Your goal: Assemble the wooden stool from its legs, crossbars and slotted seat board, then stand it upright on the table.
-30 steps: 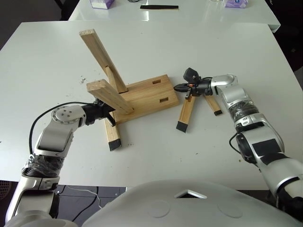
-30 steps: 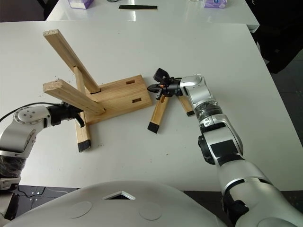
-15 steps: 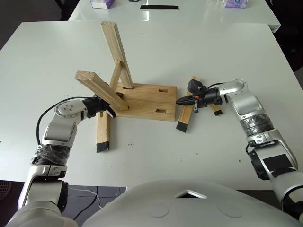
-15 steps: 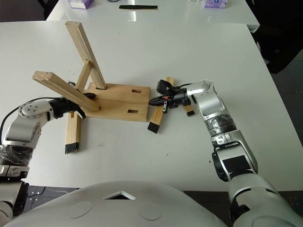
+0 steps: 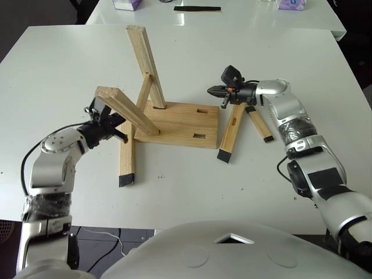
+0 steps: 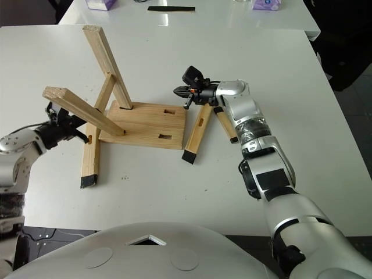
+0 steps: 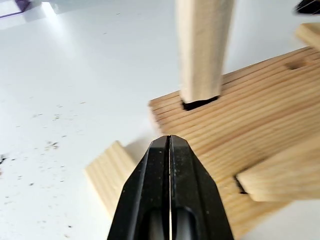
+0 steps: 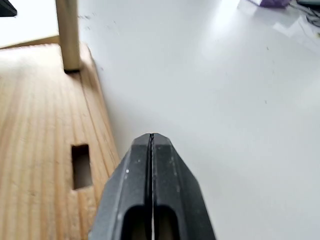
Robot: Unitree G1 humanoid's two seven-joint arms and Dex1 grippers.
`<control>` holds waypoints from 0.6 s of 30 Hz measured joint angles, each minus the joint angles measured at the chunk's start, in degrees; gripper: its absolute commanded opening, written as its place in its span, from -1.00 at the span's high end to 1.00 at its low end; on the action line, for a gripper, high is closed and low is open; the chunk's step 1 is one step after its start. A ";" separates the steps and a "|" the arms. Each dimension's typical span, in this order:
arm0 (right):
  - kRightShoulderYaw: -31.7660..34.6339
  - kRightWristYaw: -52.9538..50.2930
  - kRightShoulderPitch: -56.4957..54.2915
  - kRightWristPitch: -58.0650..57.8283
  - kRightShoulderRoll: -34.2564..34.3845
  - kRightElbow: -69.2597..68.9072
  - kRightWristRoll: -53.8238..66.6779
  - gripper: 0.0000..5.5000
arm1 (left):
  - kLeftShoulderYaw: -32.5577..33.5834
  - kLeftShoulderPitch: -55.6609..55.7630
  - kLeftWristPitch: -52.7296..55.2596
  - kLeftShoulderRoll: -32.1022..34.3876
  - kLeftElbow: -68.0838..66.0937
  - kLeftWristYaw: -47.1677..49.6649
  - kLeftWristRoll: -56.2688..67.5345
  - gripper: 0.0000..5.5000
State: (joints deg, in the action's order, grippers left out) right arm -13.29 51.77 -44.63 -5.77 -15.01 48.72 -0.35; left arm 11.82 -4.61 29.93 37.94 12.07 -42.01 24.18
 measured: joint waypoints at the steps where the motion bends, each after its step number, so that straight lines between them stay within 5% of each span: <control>1: 0.01 -0.25 -0.27 1.07 0.09 2.77 -0.44 0.99 | 0.75 -2.46 1.71 0.26 3.41 -0.67 1.74 1.00; 7: 0.49 2.62 -1.89 4.35 0.12 9.99 -0.89 0.99 | 1.39 -13.92 6.84 6.19 16.95 -5.97 5.02 1.00; 14: -0.28 9.30 -1.88 6.48 0.33 10.76 -1.16 0.99 | -13.25 -7.79 5.77 4.02 12.34 -2.97 -3.14 1.00; 18: -1.02 13.05 -1.11 6.44 -0.42 8.75 -1.97 0.99 | -16.23 -5.35 2.09 2.26 6.99 -1.53 -6.19 1.00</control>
State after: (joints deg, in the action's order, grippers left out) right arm -14.31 64.82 -45.74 0.67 -15.43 57.47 -2.31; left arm -4.42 -9.96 32.02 40.21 19.06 -43.53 17.99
